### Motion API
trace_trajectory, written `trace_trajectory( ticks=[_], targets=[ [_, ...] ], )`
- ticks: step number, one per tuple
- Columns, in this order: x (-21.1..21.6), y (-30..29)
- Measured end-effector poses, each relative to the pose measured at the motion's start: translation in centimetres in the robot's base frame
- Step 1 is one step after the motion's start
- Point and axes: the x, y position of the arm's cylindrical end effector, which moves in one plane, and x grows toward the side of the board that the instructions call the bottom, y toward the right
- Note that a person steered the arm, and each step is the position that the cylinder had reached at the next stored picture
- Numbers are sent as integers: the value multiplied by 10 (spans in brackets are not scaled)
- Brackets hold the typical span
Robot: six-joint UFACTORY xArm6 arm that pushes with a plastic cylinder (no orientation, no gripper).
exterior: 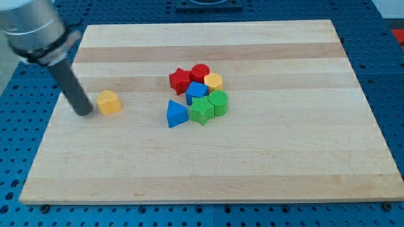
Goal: Slide the yellow heart towards the group of the blocks
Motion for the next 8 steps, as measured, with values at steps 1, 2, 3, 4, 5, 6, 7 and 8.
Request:
trace_trajectory(
  ticks=[1, 2, 3, 4, 5, 6, 7, 8],
  targets=[
    [-4, 57],
    [-9, 93],
    [-10, 76],
    [-15, 25],
    [-37, 16],
    [-46, 44],
    [-46, 75],
    [-46, 93]
  ],
)
